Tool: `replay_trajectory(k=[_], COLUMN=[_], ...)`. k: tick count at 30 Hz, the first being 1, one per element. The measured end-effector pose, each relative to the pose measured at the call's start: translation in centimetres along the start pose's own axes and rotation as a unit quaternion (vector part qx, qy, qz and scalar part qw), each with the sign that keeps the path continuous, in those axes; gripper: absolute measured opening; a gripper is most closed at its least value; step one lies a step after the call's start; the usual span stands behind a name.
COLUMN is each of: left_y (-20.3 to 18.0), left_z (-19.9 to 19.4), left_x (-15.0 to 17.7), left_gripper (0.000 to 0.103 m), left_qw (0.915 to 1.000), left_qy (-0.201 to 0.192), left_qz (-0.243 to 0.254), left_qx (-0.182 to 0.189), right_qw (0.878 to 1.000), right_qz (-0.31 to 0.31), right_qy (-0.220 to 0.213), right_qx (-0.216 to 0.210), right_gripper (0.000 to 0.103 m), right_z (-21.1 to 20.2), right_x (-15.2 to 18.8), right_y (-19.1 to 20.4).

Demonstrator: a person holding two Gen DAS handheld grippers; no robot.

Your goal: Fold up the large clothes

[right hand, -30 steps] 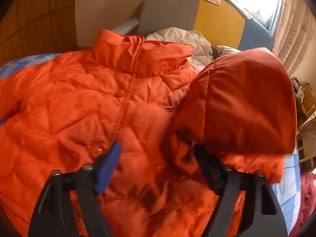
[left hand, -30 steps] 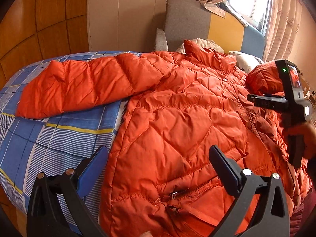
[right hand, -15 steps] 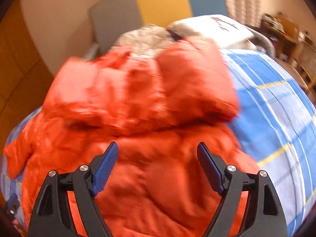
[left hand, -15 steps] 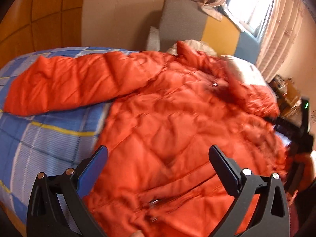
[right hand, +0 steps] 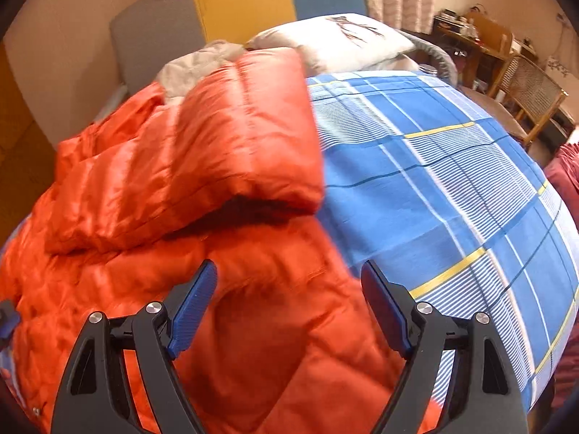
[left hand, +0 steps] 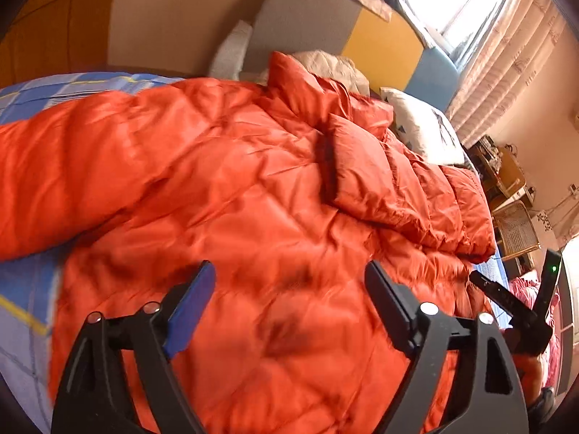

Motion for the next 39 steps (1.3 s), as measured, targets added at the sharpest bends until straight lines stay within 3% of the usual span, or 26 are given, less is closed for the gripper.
replay_trajectory(k=[9, 12, 14, 16, 21, 27, 33, 39], left_y=[-4.3, -5.1, -5.5, -5.5, -3.8, 0.8, 4.5, 6.3], left_z=[5.9, 7.4, 7.9, 7.4, 4.2, 0.5, -0.2, 1.3], left_x=[-3.2, -4.0, -4.4, -4.6, -5.2, -5.5, -4.9, -3.2], left_gripper=[0.065, 0.042, 0.014, 0.005, 0.004, 0.004, 0.004, 0.008], left_qw=[0.9994, 0.9991, 0.9986, 0.9985, 0.999, 0.999, 0.9984, 0.9977], left_qy=[0.026, 0.034, 0.038, 0.024, -0.012, -0.044, -0.044, -0.018], left_qz=[-0.001, -0.003, -0.007, -0.006, 0.004, -0.006, -0.022, -0.025], left_qx=[0.022, 0.024, 0.035, 0.049, 0.043, 0.002, -0.028, -0.06], right_qw=[1.0, 1.0, 1.0, 1.0, 1.0, 0.997, 0.997, 0.997], right_qz=[0.017, 0.017, 0.013, 0.01, 0.0, -0.009, -0.048, -0.067], right_qy=[-0.007, -0.012, -0.014, -0.017, -0.029, -0.049, -0.022, 0.017], right_qx=[0.016, 0.016, 0.013, 0.01, -0.01, -0.059, -0.059, -0.037], right_gripper=[0.081, 0.081, 0.081, 0.081, 0.077, 0.069, 0.064, 0.064], right_z=[0.8, 0.6, 0.3, 0.0, -1.5, -2.4, 0.3, 3.4], right_x=[-1.4, -1.8, -1.8, -1.7, -1.5, -2.3, -2.5, -1.7], right_y=[-1.9, -2.3, -2.5, -2.6, -2.2, 0.6, 5.2, 6.5])
Point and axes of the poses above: each gripper's, at about its wrist camera, not at the fingertips, and z roughly the way its jaws point, y to its left, x to its underside, the point moved 5 cm from there along z, roughly the way its jaws point, and after that the axes turned 3 degrees about -z, right-handed, at the moved point
